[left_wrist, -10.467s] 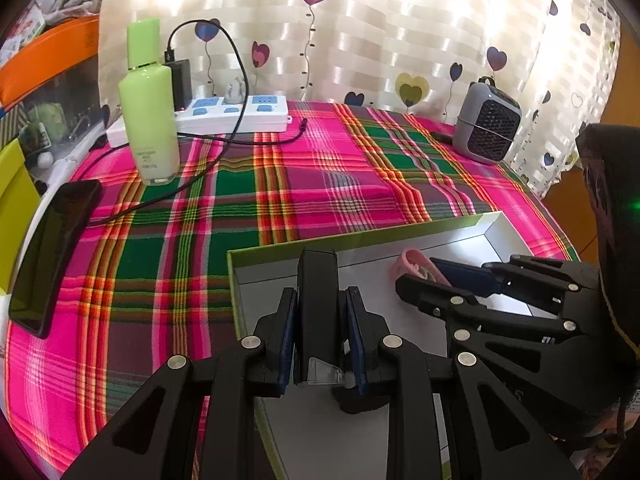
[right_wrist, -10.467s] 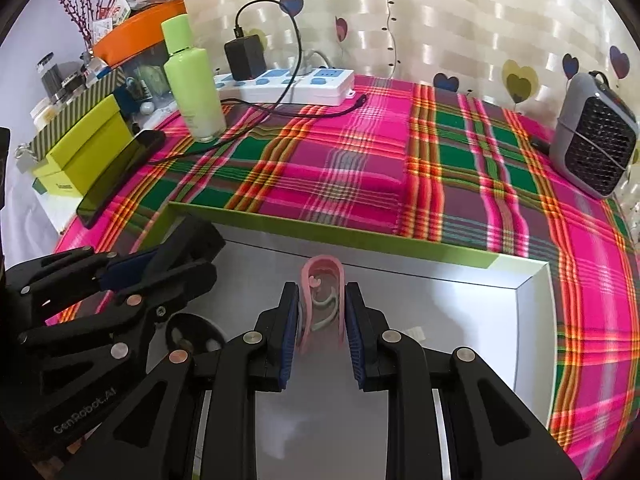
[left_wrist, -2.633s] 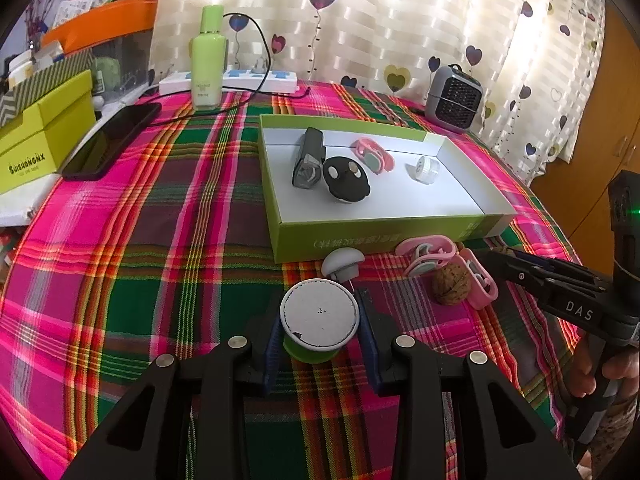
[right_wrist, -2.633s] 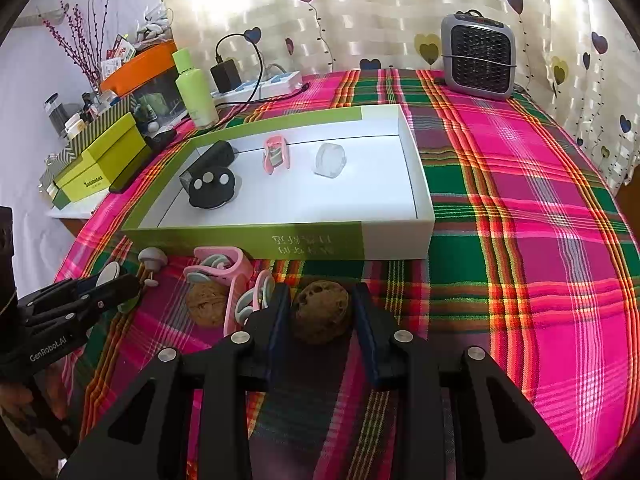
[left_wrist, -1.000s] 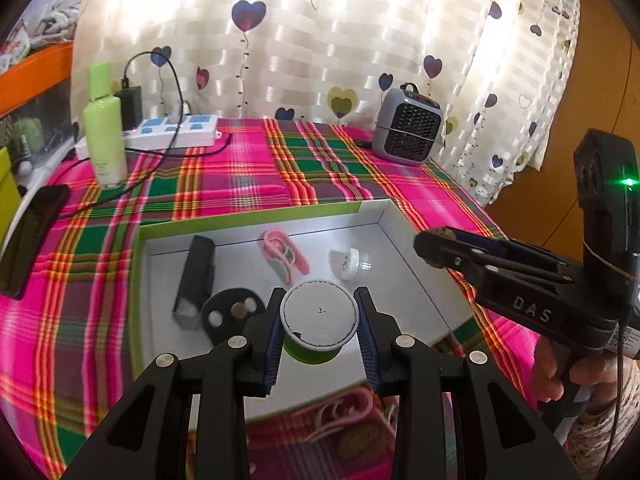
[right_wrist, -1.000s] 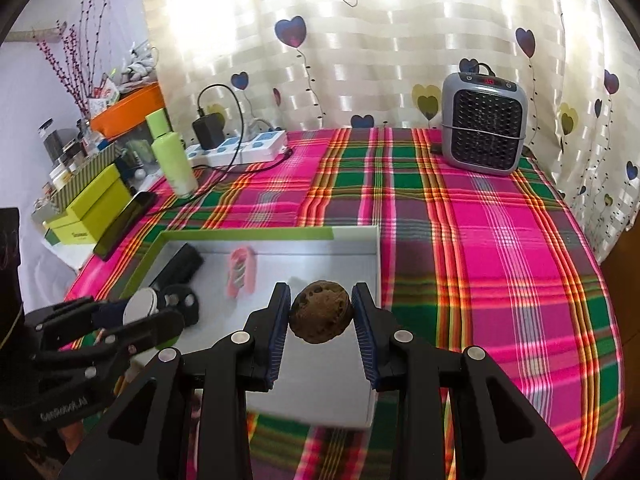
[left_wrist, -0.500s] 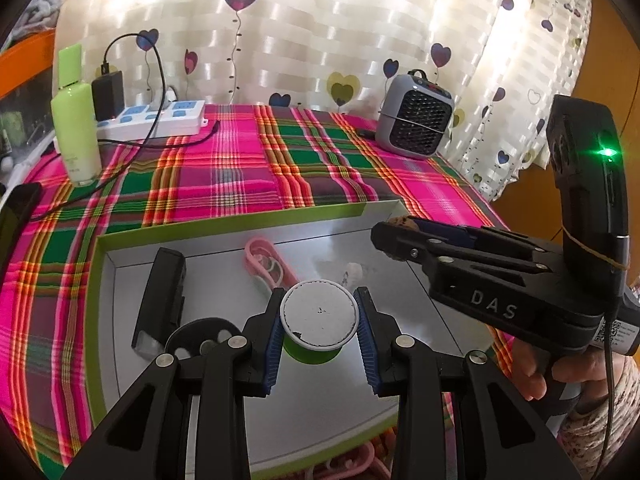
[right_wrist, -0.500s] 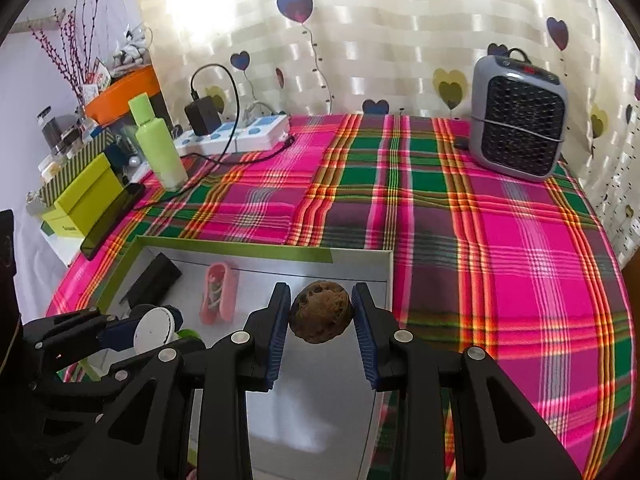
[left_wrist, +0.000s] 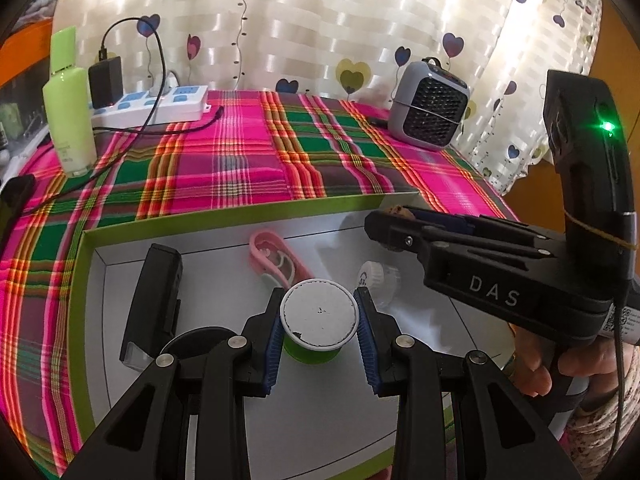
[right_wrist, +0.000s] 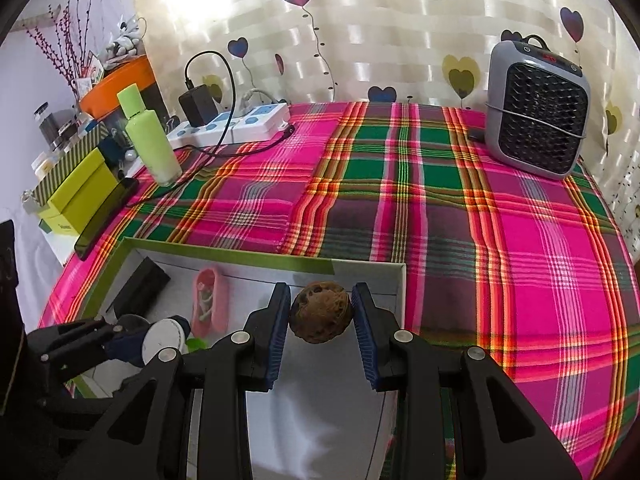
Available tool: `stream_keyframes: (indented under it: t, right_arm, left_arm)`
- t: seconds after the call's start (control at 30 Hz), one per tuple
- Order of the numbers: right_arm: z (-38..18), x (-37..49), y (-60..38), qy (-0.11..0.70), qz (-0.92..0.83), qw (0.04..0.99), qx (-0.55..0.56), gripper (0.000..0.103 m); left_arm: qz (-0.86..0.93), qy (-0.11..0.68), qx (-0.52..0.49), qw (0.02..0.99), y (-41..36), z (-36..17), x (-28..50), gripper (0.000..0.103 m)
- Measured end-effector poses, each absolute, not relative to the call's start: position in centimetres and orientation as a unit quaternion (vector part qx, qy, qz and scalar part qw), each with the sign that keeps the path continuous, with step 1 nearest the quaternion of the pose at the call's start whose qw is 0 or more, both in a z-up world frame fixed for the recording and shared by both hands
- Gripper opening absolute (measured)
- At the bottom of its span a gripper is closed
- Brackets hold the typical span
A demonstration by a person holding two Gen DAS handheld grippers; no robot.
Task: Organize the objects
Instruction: 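Lower the container and walnut into the box and open both tools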
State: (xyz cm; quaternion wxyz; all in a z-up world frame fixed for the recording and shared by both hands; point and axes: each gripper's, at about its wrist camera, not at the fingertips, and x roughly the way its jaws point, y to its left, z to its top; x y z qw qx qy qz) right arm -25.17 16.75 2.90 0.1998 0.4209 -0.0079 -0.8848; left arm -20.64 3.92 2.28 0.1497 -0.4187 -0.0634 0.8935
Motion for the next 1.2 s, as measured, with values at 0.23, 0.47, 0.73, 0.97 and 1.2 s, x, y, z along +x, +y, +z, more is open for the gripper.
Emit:
stream_keyframes:
  t: [0.23,0.47,0.73,0.97,1.2]
  right_arm:
    - [2.79,-25.2,16.34,0.006,-0.885,0.202,0.42,0.033]
    - [2.76,-25.27,16.03,0.018,-0.885,0.198,0.421,0.033]
    - [2.71,-25.26,16.14,0.018,-0.886,0.197,0.419,0.033]
    - [2.67,-25.15,16.02,0.02,-0.886,0.195,0.42,0.034]
    - [3.21,-24.86,16.32,0.01,-0.889,0.197,0.413,0.042]
  left_arm:
    - [0.892,-0.061,-0.424,0.146,3.98,1.78,-20.89,0.032]
    - [0.891,-0.065,-0.426,0.146,4.02,1.77,-20.98,0.032]
    - [0.89,-0.06,-0.428,0.143,4.0,1.67,-20.96,0.037]
    - [0.891,-0.061,-0.428,0.142,4.01,1.68,-20.89,0.045]
    - [0.893,-0.062,-0.421,0.148,3.94,2.05,-20.48,0.05]
